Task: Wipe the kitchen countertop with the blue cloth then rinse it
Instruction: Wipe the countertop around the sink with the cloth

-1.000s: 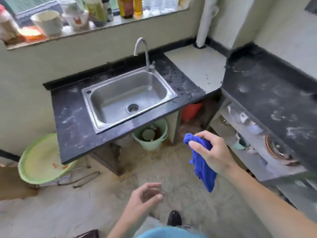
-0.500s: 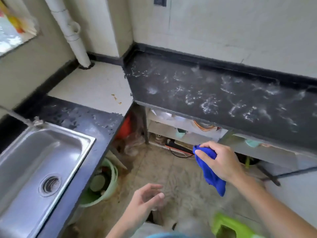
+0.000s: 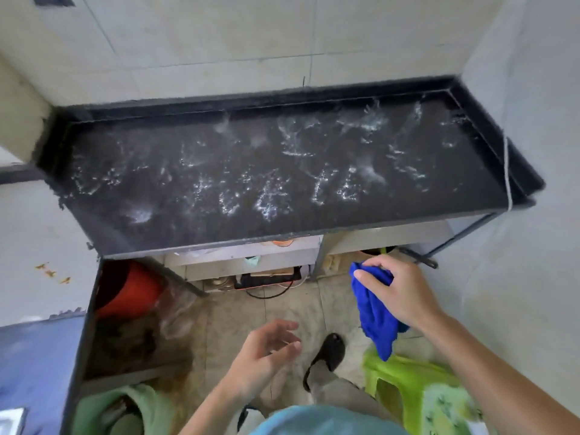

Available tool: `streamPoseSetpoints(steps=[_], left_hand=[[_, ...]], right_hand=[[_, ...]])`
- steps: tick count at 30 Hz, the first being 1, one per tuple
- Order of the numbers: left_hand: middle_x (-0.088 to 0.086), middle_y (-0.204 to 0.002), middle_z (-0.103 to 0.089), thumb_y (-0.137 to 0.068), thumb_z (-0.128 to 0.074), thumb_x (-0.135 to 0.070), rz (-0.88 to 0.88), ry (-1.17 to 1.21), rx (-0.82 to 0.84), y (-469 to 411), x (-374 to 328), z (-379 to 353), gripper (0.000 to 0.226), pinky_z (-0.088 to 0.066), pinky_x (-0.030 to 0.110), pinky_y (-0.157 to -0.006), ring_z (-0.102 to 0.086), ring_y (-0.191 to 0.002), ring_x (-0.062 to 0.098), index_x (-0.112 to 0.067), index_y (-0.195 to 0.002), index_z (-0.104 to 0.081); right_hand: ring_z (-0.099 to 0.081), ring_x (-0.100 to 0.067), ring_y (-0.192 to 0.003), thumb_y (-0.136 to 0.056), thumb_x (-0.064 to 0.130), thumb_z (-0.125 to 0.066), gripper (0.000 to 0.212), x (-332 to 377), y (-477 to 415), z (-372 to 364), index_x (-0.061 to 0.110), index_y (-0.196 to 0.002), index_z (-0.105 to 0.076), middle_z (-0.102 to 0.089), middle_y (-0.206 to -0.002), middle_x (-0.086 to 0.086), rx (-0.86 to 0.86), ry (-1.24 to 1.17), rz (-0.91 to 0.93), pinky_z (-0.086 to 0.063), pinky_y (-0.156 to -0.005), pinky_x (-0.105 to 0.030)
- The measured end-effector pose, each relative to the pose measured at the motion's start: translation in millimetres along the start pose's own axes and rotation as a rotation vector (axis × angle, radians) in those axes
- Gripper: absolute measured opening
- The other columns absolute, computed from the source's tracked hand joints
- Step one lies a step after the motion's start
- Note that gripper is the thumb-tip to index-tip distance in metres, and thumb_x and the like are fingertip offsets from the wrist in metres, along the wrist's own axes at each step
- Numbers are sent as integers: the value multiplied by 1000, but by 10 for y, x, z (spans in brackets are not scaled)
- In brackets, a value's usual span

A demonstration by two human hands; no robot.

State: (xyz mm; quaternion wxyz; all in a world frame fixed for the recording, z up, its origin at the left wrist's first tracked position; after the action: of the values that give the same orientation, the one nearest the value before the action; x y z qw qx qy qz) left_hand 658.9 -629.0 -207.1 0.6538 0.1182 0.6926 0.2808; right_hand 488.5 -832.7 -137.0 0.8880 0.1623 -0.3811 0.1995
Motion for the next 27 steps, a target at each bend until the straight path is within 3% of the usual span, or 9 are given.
streamPoseSetpoints(steps=[4, 7, 15, 19, 23, 27], left_hand=[[8, -98, -72, -76, -72, -31, -23, -5, 39, -582, -491, -346, 37, -50, 25, -75, -68, -91, 22, -20, -111, -66], [5, -97, -72, -72, -72, -44, -30, -4, 75, -906, -779, -589, 44, -51, 29, -79, -67, -93, 19, -23, -110, -66], [14, -101, -70, -70, -74, -43, -7, 52, 135, -1775, -1178, -756, 48, -54, 44, -86, -67, -96, 33, -16, -110, -68], [11, -100, -71, -76, -72, -36, -32, -4, 192, -2337, -1534, -791, 40, -52, 29, -79, -67, -92, 21, -17, -111, -67], [3, -97, -72, -79, -70, -36, -86, -80, 270, -2859, -1948, -965, 33, -53, 33, -82, -67, -92, 22, -25, -109, -67], [5, -98, -72, -81, -70, -27, -119, -90, 298, -3177, -2221, -1200, 31, -54, 34, -87, -67, -95, 24, -21, -111, -66]], right_hand=[[-64, -1, -75, -82, 37, -70, 10, -280, -507, 351, 29, -88, -69, -70, -77, 18, -7, -30, -66, -53, -73, -32], [-64, 1, -75, -83, 38, -69, 10, -393, -844, 599, 30, -88, -69, -70, -77, 19, 0, -24, -93, -53, -74, -31], [-64, -2, -79, -84, 35, -67, 4, -604, -1721, 1010, 32, -84, -68, -70, -81, 15, -26, -127, -156, -52, -74, -28], [-64, -3, -78, -85, 32, -67, 3, -645, -2118, 1190, 29, -85, -69, -70, -81, 13, -65, -169, -220, -50, -72, -22], [-64, -4, -80, -85, 28, -68, 3, -656, -2453, 1391, 27, -86, -70, -70, -81, 12, -92, -194, -240, -49, -71, -16], [-65, -8, -80, -85, 27, -67, 4, -728, -2682, 1568, 25, -86, -71, -71, -82, 9, -94, -238, -246, -51, -72, -19]])
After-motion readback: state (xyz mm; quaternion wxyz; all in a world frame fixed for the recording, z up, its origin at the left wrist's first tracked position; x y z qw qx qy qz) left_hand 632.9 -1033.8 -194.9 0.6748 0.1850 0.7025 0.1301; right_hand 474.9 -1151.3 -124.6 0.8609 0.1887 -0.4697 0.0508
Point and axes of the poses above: each hand's wrist, its own y-axis away from the middle knuckle, its own z-axis out of the back of the hand, x = y × z, the point moved 7 cm from there along -y, towards the middle knuckle
